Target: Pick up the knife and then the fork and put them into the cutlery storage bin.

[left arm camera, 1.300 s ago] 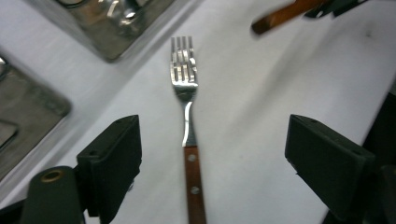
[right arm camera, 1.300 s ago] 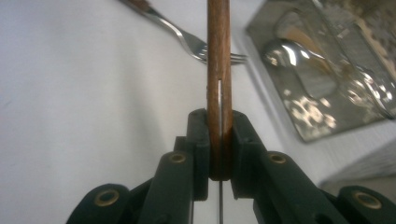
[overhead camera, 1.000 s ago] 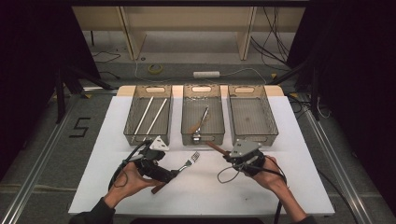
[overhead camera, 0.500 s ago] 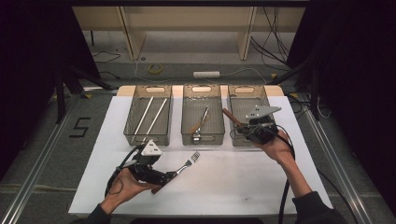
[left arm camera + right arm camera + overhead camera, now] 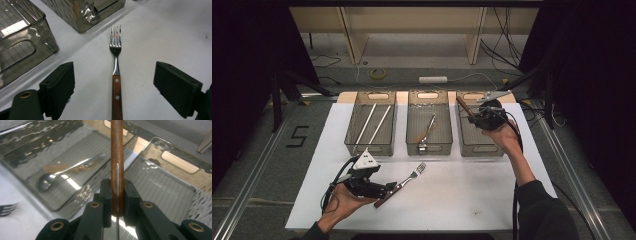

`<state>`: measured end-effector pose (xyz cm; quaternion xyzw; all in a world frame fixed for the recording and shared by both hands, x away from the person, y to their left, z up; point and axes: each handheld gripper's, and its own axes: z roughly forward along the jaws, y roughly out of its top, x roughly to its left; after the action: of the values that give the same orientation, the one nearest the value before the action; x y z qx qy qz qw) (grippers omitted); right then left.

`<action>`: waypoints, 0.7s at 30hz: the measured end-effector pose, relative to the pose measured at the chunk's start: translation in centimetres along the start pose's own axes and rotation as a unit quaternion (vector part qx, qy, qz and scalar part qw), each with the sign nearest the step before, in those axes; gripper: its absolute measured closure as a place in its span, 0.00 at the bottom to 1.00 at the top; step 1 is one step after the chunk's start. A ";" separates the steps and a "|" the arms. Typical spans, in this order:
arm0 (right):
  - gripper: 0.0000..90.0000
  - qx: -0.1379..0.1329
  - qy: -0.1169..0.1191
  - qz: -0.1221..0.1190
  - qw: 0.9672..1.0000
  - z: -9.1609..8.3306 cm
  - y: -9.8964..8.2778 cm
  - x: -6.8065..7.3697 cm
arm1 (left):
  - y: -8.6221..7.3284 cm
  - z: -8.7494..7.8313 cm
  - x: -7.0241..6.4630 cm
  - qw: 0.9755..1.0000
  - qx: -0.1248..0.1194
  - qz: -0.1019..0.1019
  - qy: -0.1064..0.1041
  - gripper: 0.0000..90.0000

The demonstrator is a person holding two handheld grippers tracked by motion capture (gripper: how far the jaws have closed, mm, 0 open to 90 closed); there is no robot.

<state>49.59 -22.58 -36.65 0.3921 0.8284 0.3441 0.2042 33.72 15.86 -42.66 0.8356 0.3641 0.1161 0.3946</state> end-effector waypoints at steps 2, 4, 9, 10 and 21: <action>0.90 0.003 -0.006 0.010 1.000 0.5 0.3 -0.5 | -0.1 0.0 0.0 1.000 -0.003 0.001 0.004 0.19; 0.90 0.005 -0.012 0.018 1.000 0.9 0.5 -0.9 | -0.2 0.0 0.0 1.000 -0.005 0.001 0.005 0.19; 0.90 0.008 -0.024 0.040 0.999 1.8 1.0 -1.9 | -0.3 -0.2 0.0 1.000 -0.007 0.002 0.007 0.19; 0.90 0.009 -0.027 0.041 0.999 1.9 1.1 -2.1 | -0.3 -0.2 -0.1 1.000 -0.008 0.002 0.008 0.19; 0.90 0.016 -0.042 0.075 0.996 3.6 0.9 -3.3 | -0.5 -0.5 -0.3 1.000 -0.023 -0.002 0.005 0.19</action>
<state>54.27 -23.32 -38.24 0.4702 0.7929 0.3280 0.2062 33.03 16.19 -42.69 0.8249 0.3654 0.1278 0.4119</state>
